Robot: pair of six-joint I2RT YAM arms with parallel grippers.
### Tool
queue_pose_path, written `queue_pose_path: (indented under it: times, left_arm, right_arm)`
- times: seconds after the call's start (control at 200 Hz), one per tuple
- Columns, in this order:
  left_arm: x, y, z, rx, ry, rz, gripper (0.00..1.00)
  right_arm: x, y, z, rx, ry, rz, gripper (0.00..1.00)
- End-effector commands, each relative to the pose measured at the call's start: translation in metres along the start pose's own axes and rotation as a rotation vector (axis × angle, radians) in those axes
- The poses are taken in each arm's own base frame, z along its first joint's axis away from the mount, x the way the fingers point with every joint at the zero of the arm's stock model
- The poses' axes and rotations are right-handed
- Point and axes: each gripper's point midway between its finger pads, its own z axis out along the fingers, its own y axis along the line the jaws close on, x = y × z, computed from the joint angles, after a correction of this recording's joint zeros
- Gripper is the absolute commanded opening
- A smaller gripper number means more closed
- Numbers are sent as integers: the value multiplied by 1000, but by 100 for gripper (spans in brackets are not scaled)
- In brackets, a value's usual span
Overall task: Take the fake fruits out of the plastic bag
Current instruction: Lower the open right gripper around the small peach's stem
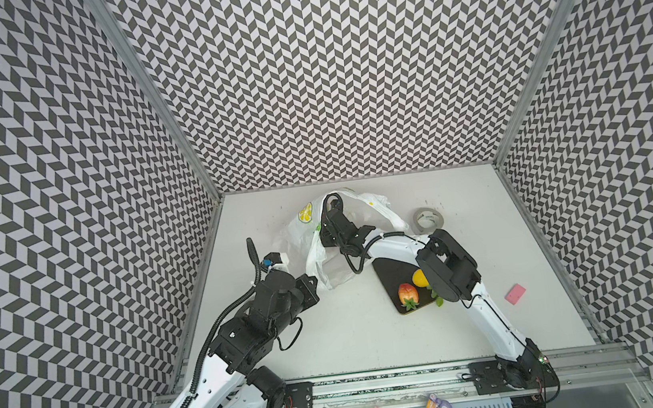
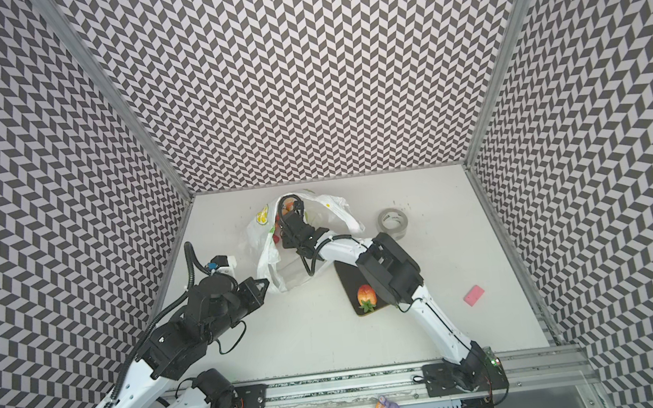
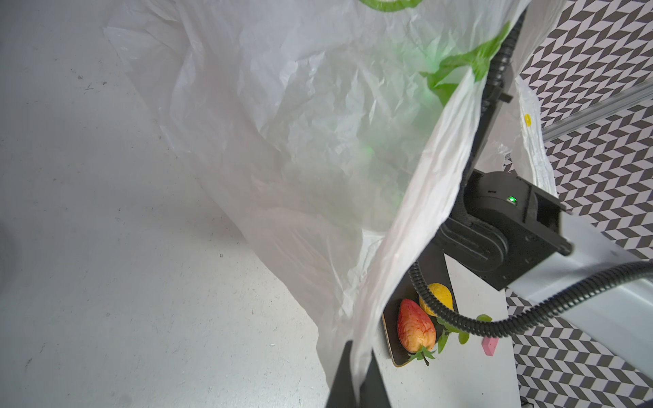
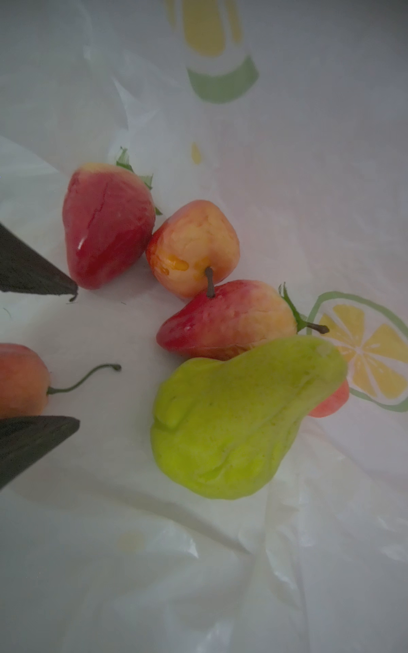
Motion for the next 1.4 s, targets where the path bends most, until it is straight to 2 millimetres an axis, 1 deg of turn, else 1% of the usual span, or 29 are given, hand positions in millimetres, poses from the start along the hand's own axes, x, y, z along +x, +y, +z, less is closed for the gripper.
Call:
queue_pose_path:
  times: [0.0,0.145,0.26,0.441,0.521,0.651,0.696,0.751,0.856,0.936,1.071,1.192,1.322,1.397]
  left_arm:
    - [-8,-8,-7,12,-18,8,0]
    - [-9,-8,-8,8,-19,9,0]
    - [-10,-9,-8,10,-23,9,0]
    - [-11,-11,-6,12,-23,14,0]
    - [-12,-12,-7,13,-25,16,0]
    - [-12,-12,-7,13,-26,15,0]
    - [-12,-12,-7,14,-27,14,0]
    - [-13,-13,-8,15,-28,14,0]
    - [-14,-13,-8,16,-30,15,0]
    - [-14,-14,-8,16,-33,14,0]
    - [-17,-15,-10,14,-39,23,0]
    - [-21,-16,-13,5,-50,34,0]
    - [-22,-16,-14,9,-55,32,0]
    - [-22,-15,-14,7,-57,33,0]
  right_arm:
    - [-1,-2,12,11,-6,12,53]
    - [2,-7,18,27,-2,18,52]
    - [4,-6,19,21,7,21,51]
    - [10,-5,22,12,28,13,53]
    - [12,-6,24,14,32,5,50]
    - [11,-4,24,2,30,3,42]
    - [11,-3,25,-2,33,5,41]
    - [11,-2,25,-6,34,9,42]
    - [17,-4,30,4,53,4,52]
    - [19,-5,31,6,58,-1,53]
    - [24,-9,34,10,70,13,46]
    - [23,-7,33,4,70,16,36]
    - [8,3,23,-19,43,20,26]
    - [-8,14,11,-46,17,24,23]
